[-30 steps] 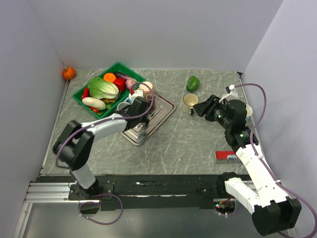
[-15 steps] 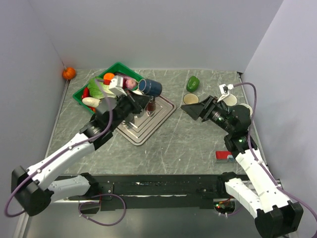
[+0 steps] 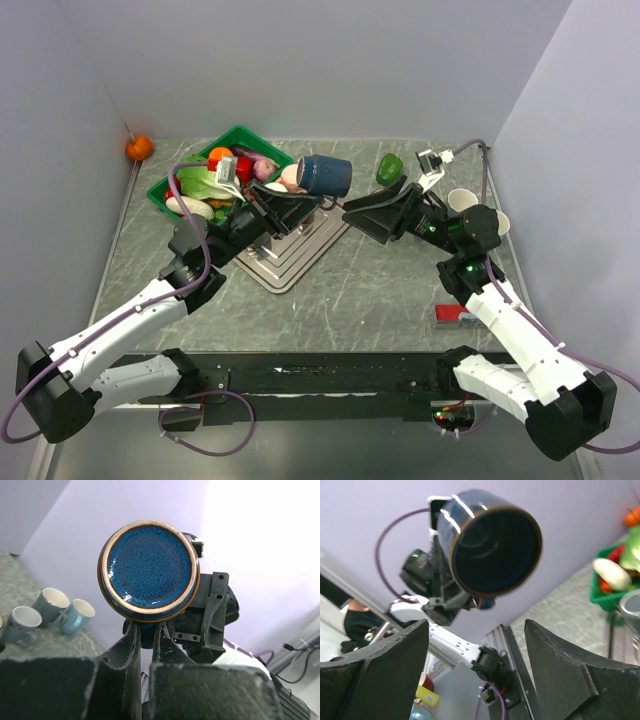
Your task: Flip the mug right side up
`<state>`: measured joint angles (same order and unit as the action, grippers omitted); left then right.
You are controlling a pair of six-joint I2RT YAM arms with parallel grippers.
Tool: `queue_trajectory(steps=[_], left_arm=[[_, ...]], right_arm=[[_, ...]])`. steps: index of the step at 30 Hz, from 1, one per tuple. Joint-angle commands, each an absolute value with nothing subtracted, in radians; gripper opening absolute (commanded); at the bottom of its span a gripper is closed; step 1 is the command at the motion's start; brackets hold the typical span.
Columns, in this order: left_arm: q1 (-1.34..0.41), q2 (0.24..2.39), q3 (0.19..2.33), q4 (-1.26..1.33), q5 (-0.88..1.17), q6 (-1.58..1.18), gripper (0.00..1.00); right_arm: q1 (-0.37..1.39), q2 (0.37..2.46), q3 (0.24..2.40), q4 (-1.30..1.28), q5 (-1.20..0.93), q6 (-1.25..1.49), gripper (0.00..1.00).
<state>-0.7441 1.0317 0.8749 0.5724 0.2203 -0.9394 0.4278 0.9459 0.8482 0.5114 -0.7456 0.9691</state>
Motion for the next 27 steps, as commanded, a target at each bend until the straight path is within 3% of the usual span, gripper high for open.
queue_trajectory(steps=[1, 7, 15, 27], left_arm=[[-0.755, 0.988, 0.916, 0.755, 0.290, -0.954, 0.01], [-0.762, 0.989, 0.904, 0.808, 0.296, -0.954, 0.01], [-0.767, 0.989, 0.893, 0.819, 0.291, -0.951, 0.01], [-0.776, 1.003, 0.879, 0.830, 0.295, -0.957, 0.01]], right_arm=[[0.465, 0.959, 0.920, 0.629, -0.753, 1.003, 0.82], [0.512, 1.005, 0.977, 0.615, -0.730, 1.000, 0.75], [0.552, 1.019, 0.988, 0.595, -0.644, 0.982, 0.56], [0.563, 1.066, 1.000, 0.633, -0.584, 1.071, 0.41]])
